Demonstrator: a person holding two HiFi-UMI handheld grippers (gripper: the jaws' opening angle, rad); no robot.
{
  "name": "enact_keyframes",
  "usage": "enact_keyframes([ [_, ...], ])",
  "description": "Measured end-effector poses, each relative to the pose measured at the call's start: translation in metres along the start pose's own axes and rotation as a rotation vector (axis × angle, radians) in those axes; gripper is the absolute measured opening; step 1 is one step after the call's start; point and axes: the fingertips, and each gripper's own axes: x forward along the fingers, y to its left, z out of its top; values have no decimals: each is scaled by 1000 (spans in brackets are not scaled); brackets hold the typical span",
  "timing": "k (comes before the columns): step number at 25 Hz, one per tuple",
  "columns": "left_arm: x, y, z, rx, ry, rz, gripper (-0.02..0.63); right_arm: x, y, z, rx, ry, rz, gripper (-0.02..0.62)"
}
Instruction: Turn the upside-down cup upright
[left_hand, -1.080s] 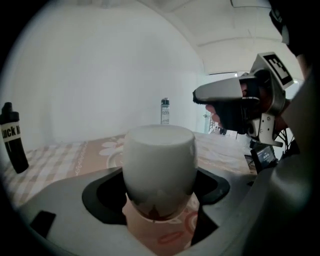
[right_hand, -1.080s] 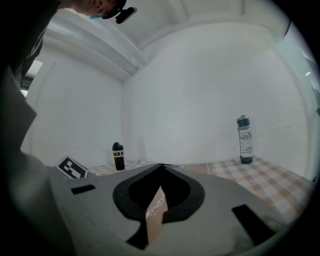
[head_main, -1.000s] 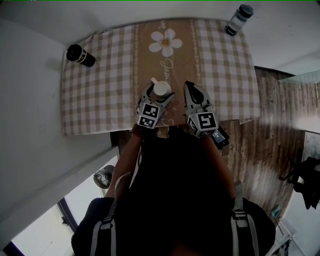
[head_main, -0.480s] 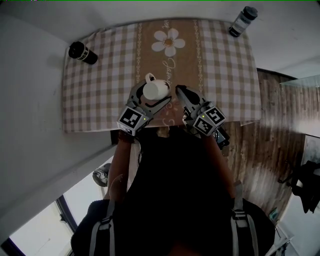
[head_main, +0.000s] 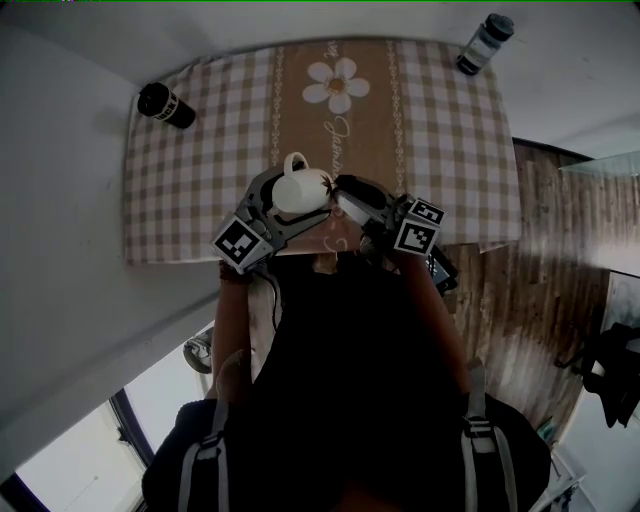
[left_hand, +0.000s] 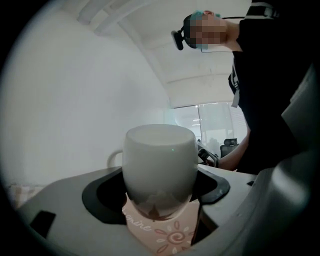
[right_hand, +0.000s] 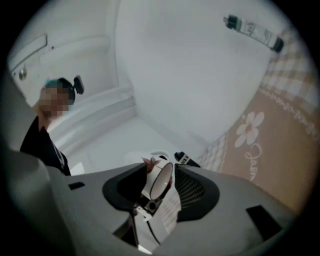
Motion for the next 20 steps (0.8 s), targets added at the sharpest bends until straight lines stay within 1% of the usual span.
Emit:
enact_keyframes([
  [1, -2, -3, 2, 0, -15, -21, 399, 1, 5, -2, 56, 0, 49, 188],
  [3, -5, -10, 7, -8, -41, -60, 399, 3, 12, -6, 150, 7, 128, 190],
  [7, -12, -23, 16, -8, -74, -132, 399, 4, 26, -13, 302, 31, 259, 193],
  [9, -13, -29, 20, -15, -82, -173, 399, 3, 34, -14, 397, 34, 336, 193],
  [11, -14, -35, 20, -14, -71, -212, 399, 2, 41, -17, 470, 45, 399, 193],
  [13, -13, -39, 16, -3, -43, -237, 399, 3, 47, -20, 513, 61, 449, 191],
  [15, -12, -44, 10, 5, -13, -255, 399, 4, 54, -20, 533, 71, 490, 153],
  [18, -10, -53, 4, 10, 7, -279, 399, 4, 59, -21, 538, 79, 507, 152],
  [20, -7, -55, 1, 10, 10, -278, 399, 4, 60, -22, 521, 77, 508, 153],
])
